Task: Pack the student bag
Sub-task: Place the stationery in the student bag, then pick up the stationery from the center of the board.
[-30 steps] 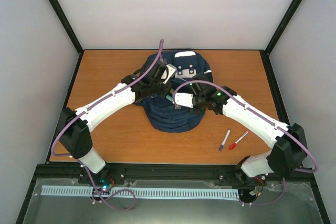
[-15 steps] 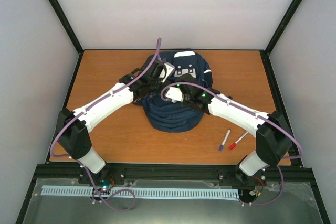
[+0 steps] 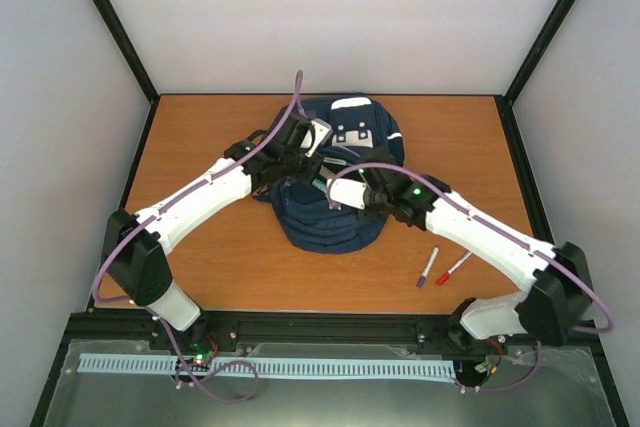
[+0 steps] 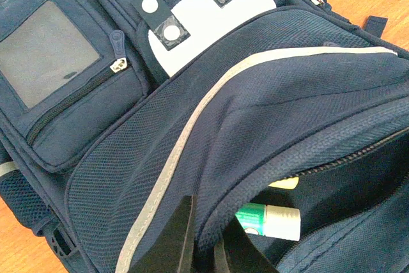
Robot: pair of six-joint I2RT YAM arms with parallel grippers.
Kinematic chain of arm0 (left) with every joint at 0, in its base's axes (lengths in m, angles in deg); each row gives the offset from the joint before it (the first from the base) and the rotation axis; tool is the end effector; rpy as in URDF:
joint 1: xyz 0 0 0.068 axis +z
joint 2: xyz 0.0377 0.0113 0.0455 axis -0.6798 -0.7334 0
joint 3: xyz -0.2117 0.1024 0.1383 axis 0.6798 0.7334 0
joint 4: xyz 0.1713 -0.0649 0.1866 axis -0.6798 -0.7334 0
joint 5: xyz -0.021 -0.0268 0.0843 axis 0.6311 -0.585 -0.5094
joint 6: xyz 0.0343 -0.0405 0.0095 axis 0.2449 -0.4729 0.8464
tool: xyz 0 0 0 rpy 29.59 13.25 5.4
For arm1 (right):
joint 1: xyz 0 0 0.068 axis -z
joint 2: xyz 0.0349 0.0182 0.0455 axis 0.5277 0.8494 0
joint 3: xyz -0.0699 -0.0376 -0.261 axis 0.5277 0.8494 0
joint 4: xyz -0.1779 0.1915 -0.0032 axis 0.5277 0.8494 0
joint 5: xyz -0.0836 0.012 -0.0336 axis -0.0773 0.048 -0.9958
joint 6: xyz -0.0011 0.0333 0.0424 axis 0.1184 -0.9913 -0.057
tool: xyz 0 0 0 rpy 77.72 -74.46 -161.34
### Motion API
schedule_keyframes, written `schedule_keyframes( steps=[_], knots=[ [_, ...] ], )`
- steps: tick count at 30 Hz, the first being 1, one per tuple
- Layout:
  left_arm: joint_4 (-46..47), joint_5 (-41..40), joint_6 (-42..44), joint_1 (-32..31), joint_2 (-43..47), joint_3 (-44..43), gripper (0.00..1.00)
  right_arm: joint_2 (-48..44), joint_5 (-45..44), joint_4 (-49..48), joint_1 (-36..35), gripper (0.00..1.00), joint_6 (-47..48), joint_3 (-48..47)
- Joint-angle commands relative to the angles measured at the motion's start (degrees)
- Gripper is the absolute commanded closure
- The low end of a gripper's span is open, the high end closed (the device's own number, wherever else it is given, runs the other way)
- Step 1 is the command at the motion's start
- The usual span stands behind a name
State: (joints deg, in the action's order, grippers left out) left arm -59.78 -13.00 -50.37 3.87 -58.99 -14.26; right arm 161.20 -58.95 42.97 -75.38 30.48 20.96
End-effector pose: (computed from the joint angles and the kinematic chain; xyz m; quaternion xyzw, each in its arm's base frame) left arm 0.2747 -0.2199 0.3130 0.2785 0.8812 -0.1163 0.3639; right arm 0.2173 0.1997 0.2829 -0.6667 0.6610 -0.0817 0.3344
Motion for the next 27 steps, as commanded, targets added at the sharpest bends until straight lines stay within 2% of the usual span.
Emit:
schedule_keyframes(
  steps=[1, 5, 12, 17, 22, 27],
  knots=[
    [1.9, -0.3, -1.8, -0.1, 2.6, -3.2, 0.99, -6.7, 7.8, 8.4, 0.7, 0.69, 0.6, 5.8],
    [1.7, -0.1, -1.9, -0.1, 2.5, -3.2, 0.99, -11.6, 10.0, 11.9, 4.6, 0.69, 3.1, 11.8],
    [1.3, 0.3, -2.0, -0.1, 2.4, -3.5, 0.99, -16.1, 14.1, 22.7, 17.0, 0.72, 11.8, 18.2],
    [1.2, 1.0, -2.1, -0.1, 2.4, -3.5, 0.99, -18.8, 8.5, 29.6, 26.3, 0.71, 22.9, 24.7],
    [0.8, 2.3, -2.3, -0.1, 2.4, -4.0, 0.99, -24.6, 2.0, 26.5, 35.5, 0.59, 34.7, 31.2],
    [0.7, 2.6, -2.7, -0.1, 2.6, -4.0, 0.99, -25.0, -1.0, 20.9, 38.1, 0.54, 39.2, 33.6]
  ],
)
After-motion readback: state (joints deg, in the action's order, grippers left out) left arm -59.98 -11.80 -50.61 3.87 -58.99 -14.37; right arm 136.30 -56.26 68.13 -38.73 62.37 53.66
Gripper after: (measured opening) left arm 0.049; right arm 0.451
